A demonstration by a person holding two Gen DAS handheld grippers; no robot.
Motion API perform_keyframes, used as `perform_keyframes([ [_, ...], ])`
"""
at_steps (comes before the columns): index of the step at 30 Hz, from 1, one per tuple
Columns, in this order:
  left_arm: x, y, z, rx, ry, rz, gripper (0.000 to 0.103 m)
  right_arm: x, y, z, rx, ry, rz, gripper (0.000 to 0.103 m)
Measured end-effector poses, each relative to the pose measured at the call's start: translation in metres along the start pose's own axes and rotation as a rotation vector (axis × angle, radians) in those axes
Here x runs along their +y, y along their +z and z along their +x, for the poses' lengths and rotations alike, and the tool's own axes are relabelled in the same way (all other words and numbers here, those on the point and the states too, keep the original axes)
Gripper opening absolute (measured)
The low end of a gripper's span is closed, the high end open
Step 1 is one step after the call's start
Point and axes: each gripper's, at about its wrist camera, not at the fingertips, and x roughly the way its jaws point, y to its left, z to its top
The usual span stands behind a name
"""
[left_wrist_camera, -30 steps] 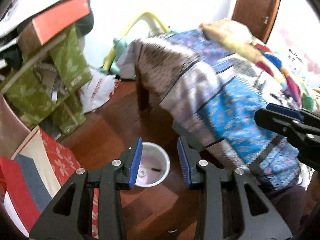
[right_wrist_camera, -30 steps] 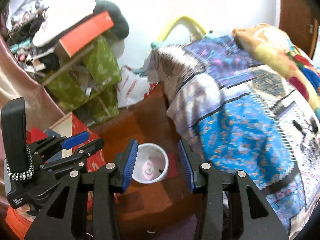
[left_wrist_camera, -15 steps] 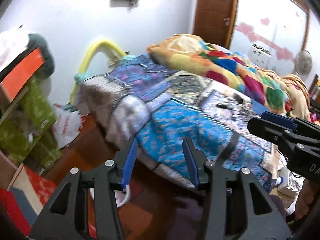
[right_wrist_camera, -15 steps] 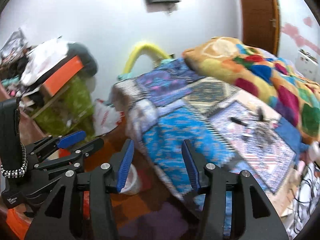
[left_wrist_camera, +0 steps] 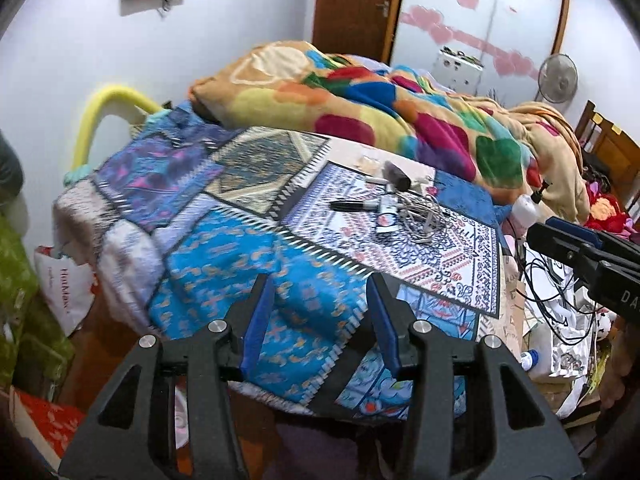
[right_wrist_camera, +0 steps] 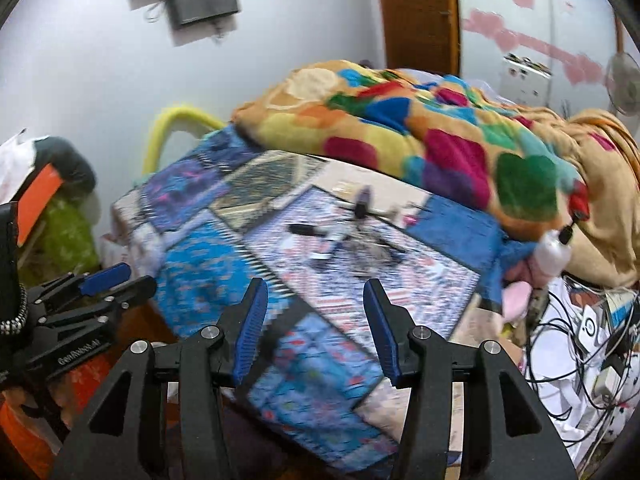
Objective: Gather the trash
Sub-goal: 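Move both open tools back to the items on the mat, then grasp the white toothpaste tube with the left tool while the right tool grasps the black box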
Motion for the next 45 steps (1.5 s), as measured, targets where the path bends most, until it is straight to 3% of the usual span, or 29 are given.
perform_keyframes([
  [6,-0.012,0.016,0.058,0.078,-0.052,-0.013,0.047,-0.041,0.002,0.030,0.043,-0.040,0.036,0.046],
  [15,-0.036,0.033,0.128,0.144,-0.100,0.015,0.047,-0.072,0.008,0.090,0.130,-0.005,0.068,0.046],
  [22,-0.056,0.043,0.173,0.176,-0.130,0.043,0.048,-0.096,0.024,0.125,0.122,0.007,0.118,0.046],
  [26,-0.058,0.047,0.197,0.194,-0.169,0.006,0.047,-0.100,0.034,0.151,0.164,0.050,0.111,0.046],
  [33,-0.065,0.051,0.212,0.160,-0.186,0.027,0.045,-0.097,0.030,0.178,0.211,0.087,0.072,0.043],
  [34,-0.065,0.052,0.213,0.152,-0.185,0.032,0.043,-0.098,0.030,0.180,0.213,0.095,0.073,0.041],
  [35,-0.066,0.052,0.214,0.150,-0.189,0.038,0.032,-0.098,0.029,0.180,0.217,0.113,0.079,0.038],
  [36,-0.067,0.052,0.216,0.156,-0.194,0.043,0.027,-0.099,0.029,0.181,0.218,0.124,0.084,0.036],
  [38,-0.067,0.053,0.217,0.143,-0.199,0.041,0.027,-0.099,0.027,0.181,0.212,0.143,0.088,0.035],
  [45,-0.060,0.048,0.200,0.108,-0.171,0.045,0.027,-0.093,0.020,0.168,0.188,0.090,0.042,0.028],
])
